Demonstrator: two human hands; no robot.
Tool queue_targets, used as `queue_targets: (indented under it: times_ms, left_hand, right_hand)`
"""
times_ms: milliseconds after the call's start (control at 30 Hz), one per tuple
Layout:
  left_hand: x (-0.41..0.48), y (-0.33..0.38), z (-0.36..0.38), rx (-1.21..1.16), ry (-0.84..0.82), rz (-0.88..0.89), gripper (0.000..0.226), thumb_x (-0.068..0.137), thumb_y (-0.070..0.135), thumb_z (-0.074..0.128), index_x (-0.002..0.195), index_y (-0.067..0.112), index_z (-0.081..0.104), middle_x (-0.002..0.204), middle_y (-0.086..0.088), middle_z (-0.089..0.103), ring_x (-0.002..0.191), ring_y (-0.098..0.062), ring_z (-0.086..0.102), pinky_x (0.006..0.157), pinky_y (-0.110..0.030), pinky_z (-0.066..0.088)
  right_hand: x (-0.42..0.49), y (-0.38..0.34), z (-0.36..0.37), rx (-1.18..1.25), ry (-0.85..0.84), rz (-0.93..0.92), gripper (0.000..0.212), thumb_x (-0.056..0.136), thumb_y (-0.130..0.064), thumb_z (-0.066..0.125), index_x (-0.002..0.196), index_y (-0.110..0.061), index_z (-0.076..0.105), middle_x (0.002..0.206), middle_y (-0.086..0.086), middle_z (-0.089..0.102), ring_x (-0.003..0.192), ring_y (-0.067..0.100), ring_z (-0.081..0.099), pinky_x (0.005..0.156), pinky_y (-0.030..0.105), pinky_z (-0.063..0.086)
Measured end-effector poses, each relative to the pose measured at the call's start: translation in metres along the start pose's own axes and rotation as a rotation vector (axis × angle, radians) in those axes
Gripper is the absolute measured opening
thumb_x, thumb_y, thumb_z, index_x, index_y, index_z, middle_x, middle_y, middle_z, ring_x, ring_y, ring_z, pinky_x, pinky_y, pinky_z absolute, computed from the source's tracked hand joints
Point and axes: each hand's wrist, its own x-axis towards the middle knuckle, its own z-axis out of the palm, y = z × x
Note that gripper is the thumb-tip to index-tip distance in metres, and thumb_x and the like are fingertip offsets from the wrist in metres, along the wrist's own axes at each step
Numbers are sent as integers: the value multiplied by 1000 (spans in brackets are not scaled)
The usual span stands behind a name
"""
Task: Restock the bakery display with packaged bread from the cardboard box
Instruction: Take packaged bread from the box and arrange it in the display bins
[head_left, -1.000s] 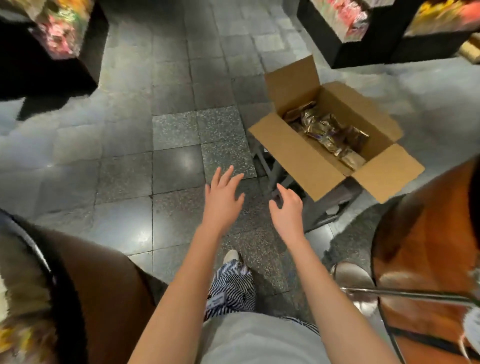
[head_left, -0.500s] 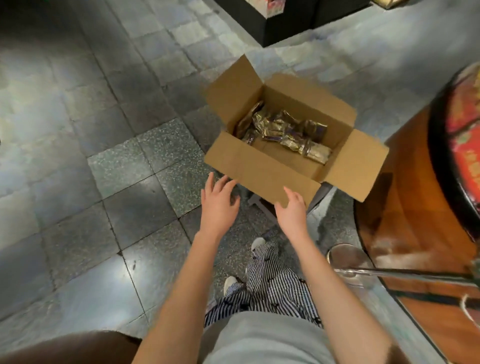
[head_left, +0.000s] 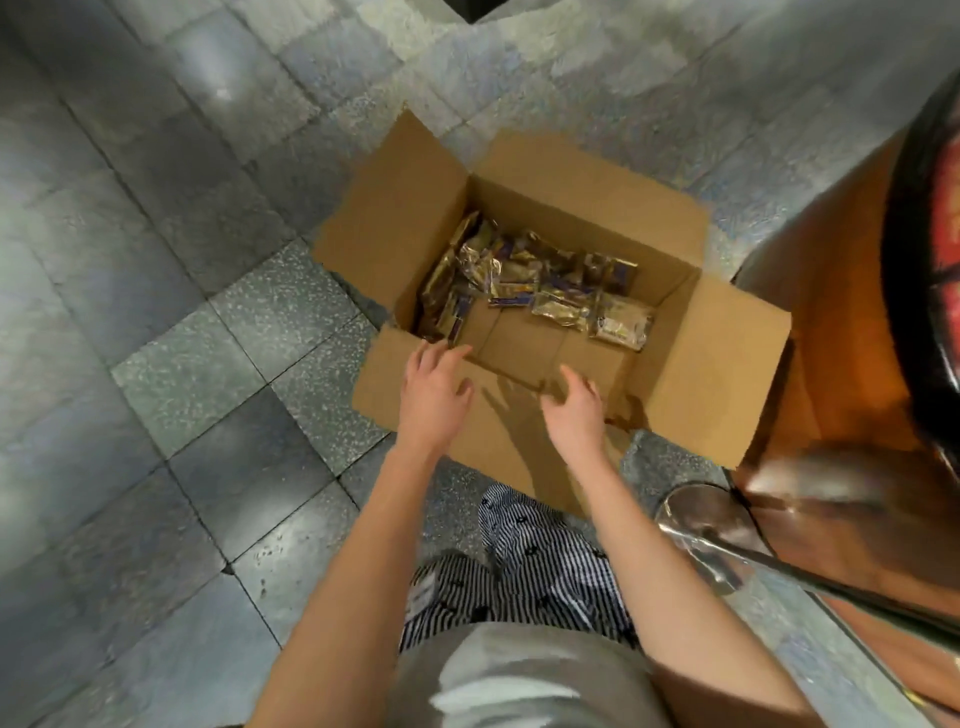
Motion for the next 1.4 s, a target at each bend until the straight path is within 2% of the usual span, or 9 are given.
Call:
queue_targets:
  times_ms: [233, 467, 567, 667, 800, 933, 1033, 1200, 1400]
  left_hand:
    - [104, 17, 18, -9, -79, -53, 46, 98, 14, 54, 143, 16, 48, 154, -11, 35, 144, -31, 22, 119, -45, 23]
    - [186, -8, 37, 35, -165, -119, 51, 97, 9, 53, 146, 17, 43, 158, -9, 26, 146, -28, 18, 120, -44, 25]
    - [219, -26, 53, 111, -229, -111, 50, 97, 9, 52, 146, 15, 42, 159, -11, 22, 147, -30, 17, 119, -47, 25]
    - [250, -48, 73, 211, -244, -29, 49, 94, 6, 54, 142, 12, 47, 157, -16, 26, 145, -36, 20, 114, -54, 32]
    - [278, -71, 97, 313, -264, 82, 51, 93, 4, 52, 143, 10, 44, 159, -19, 20, 148, -39, 11, 120, -57, 14]
    - [296, -89, 116, 399, -269, 84, 57, 94, 15, 51, 149, 15, 35, 162, -18, 13, 149, -41, 7, 120, -57, 5]
    - [305, -99, 125, 431, -213, 45, 54, 93, 16, 54, 146, 15, 40, 161, -16, 18, 148, -38, 14, 118, -59, 15]
    - [312, -109, 134, 404, -73, 86, 49, 88, 6, 61, 136, 12, 54, 155, -21, 29, 134, -42, 36, 106, -57, 37]
    - [322, -105, 135, 391, -67, 14, 55, 87, 3, 61, 140, 14, 53, 152, -15, 36, 139, -41, 31, 107, -59, 35]
  right_hand:
    - [94, -12, -22, -97, -45, 69, 55, 100, -22, 52, 152, -22, 33, 155, 15, 33, 144, 28, 31, 113, 39, 30]
    - [183, -5, -13, -236, -8, 63, 57, 99, -24, 51, 153, -22, 31, 146, 17, 45, 139, 35, 34, 112, 42, 28]
    - [224, -1, 3, -275, -80, 101, 59, 101, -24, 47, 155, -28, 24, 156, 14, 34, 145, 35, 25, 118, 44, 18]
    - [267, 6, 22, -270, -121, 144, 60, 101, -24, 46, 155, -32, 21, 159, 15, 23, 146, 38, 21, 119, 50, 22]
    - [315, 16, 43, -321, -165, 160, 71, 101, -21, 50, 157, -32, 9, 161, 17, 17, 149, 36, 14, 121, 50, 19]
    - [357, 29, 59, -338, -77, 160, 75, 98, -25, 57, 157, -27, 12, 160, 13, 24, 147, 36, 18, 120, 49, 20]
    - [380, 43, 66, -362, -25, 156, 77, 95, -26, 60, 157, -26, 14, 160, 13, 24, 147, 36, 17, 121, 50, 17]
    - [392, 61, 75, -492, -56, 125, 80, 96, -32, 60, 156, -37, 7, 164, 12, 9, 148, 40, 12, 119, 54, 14]
    - [396, 59, 74, -536, -6, 76, 77, 91, -34, 65, 154, -34, 20, 150, 21, 29, 140, 42, 23, 115, 53, 20]
